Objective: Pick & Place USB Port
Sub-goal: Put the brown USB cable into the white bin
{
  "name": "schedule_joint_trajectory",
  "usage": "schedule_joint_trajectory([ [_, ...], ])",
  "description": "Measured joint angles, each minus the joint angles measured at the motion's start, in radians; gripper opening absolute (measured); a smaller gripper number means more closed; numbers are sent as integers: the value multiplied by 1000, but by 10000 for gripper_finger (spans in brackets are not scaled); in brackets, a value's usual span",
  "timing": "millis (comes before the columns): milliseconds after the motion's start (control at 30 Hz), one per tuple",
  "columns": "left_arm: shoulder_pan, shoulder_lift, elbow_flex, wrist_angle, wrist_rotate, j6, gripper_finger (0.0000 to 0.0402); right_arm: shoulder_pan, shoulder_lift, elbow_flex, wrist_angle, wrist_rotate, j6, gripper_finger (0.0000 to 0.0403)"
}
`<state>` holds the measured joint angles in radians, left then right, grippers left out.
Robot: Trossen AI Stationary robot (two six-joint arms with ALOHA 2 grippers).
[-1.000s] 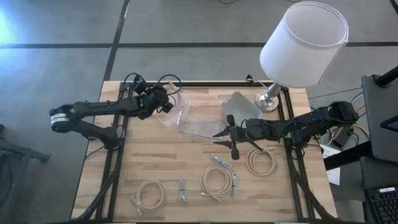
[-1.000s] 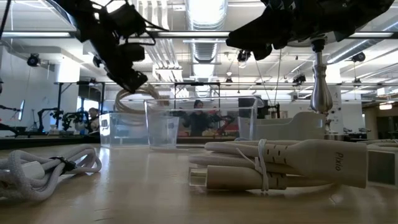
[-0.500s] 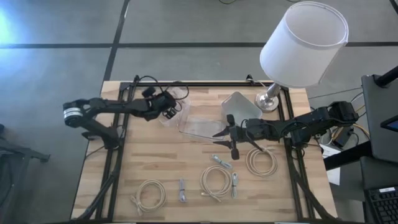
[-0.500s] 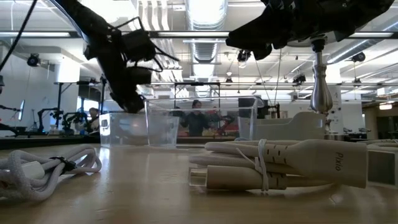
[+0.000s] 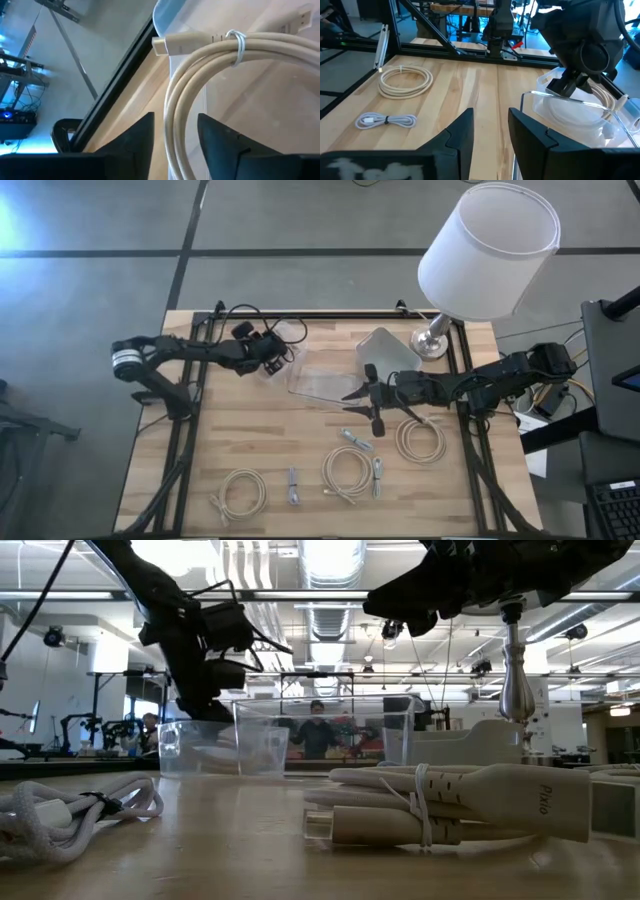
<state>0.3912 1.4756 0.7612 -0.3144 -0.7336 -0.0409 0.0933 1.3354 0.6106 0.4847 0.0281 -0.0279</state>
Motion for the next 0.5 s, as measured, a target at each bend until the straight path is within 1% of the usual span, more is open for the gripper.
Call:
schedule_joint_trajectory([
  [167, -6, -70, 0, -44, 2, 8, 180, 0, 0, 0, -1, 0, 0, 123],
  [333, -23, -166, 0, -97, 21, 7, 183, 0, 0, 0, -2, 0, 0, 118],
  [400, -34, -210, 0, -113, 62, 7, 182, 0, 0, 0, -2, 0, 1, 116],
  [500, -52, -278, 0, -138, 168, 7, 183, 0, 0, 0, -2, 0, -1, 112],
])
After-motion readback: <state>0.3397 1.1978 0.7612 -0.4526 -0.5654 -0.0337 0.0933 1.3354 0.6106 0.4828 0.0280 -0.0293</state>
